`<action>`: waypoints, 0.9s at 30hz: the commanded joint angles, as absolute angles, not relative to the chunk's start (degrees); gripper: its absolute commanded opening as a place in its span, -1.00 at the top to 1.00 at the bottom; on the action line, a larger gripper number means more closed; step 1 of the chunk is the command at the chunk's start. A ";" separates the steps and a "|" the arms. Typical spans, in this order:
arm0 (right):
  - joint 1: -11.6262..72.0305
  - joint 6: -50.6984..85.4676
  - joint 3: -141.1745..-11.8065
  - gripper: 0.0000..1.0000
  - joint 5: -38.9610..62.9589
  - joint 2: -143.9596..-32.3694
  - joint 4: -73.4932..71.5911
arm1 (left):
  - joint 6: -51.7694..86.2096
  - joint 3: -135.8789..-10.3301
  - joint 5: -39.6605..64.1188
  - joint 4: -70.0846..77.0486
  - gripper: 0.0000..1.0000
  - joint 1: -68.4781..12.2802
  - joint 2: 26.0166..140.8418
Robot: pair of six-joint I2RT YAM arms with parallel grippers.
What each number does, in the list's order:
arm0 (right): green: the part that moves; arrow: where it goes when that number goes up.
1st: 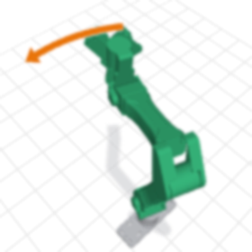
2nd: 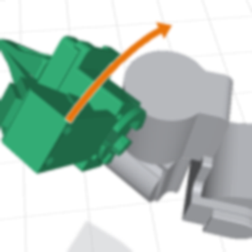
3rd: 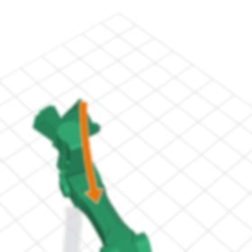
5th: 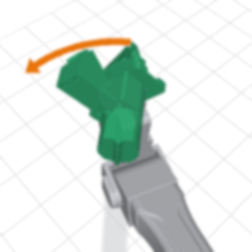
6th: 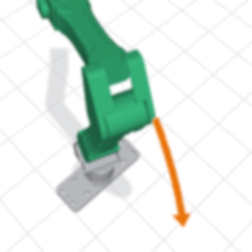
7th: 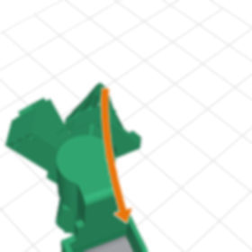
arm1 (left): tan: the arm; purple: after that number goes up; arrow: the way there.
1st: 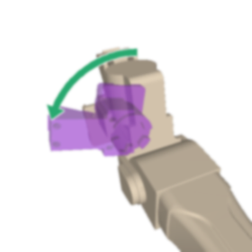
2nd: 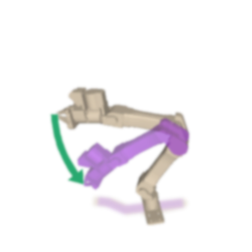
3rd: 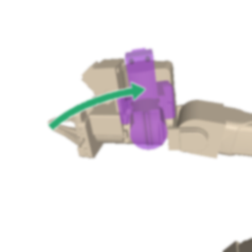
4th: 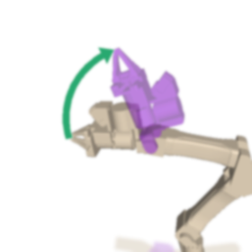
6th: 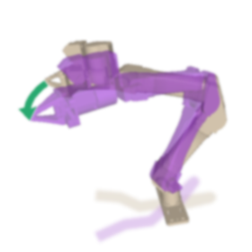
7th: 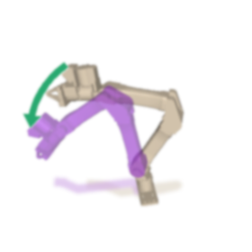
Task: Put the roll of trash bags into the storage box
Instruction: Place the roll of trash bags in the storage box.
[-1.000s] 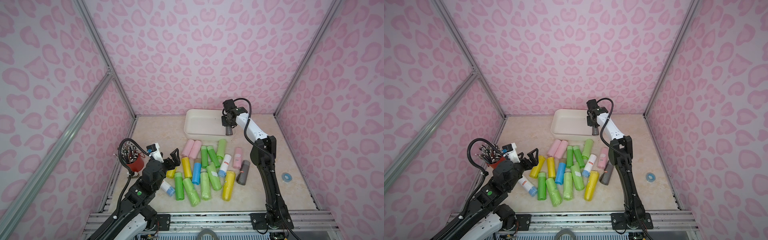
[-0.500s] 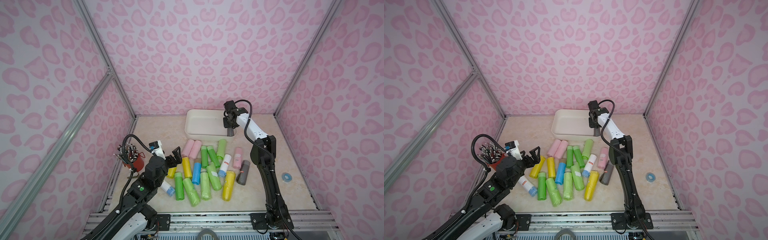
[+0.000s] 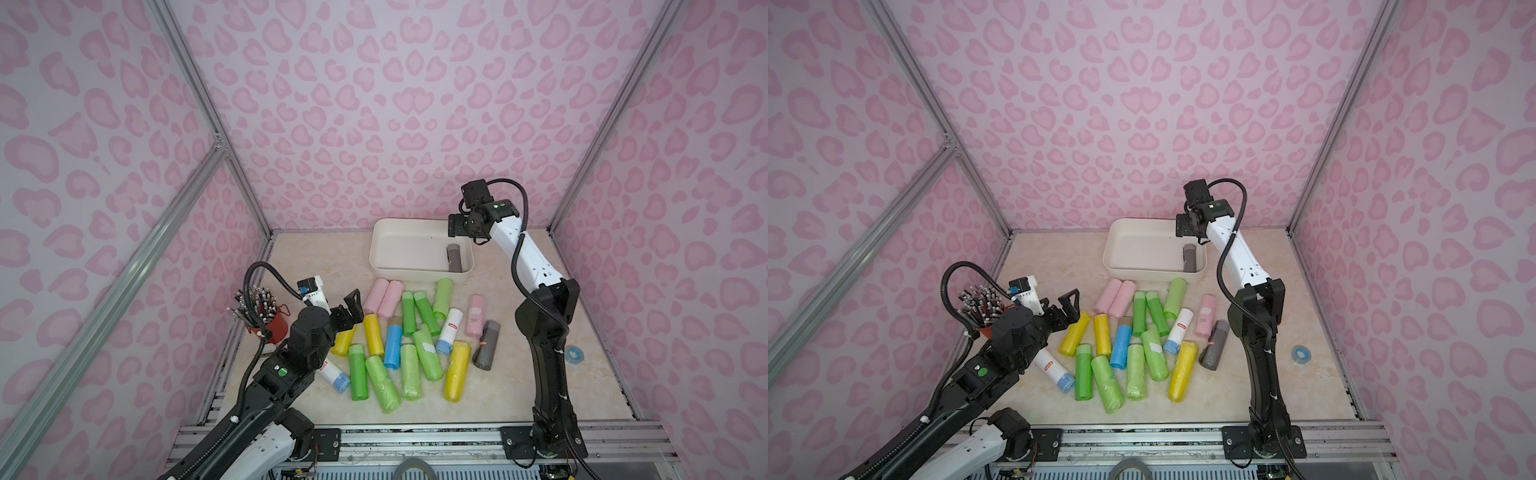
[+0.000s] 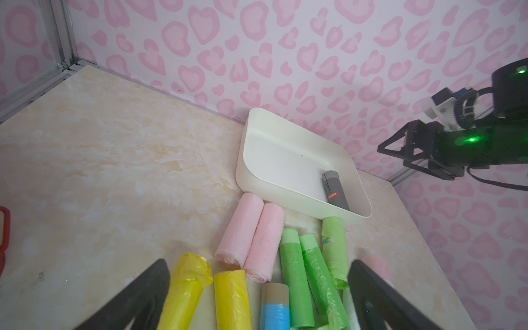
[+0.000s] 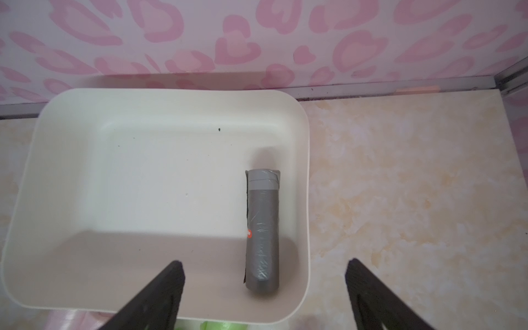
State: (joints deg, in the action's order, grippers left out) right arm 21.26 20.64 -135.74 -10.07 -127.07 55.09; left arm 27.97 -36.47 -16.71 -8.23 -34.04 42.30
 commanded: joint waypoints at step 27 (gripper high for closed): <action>30.47 27.97 -65.47 -0.80 0.87 -81.68 31.69 | 35.27 -36.73 -18.73 -26.04 -0.99 -28.99 43.64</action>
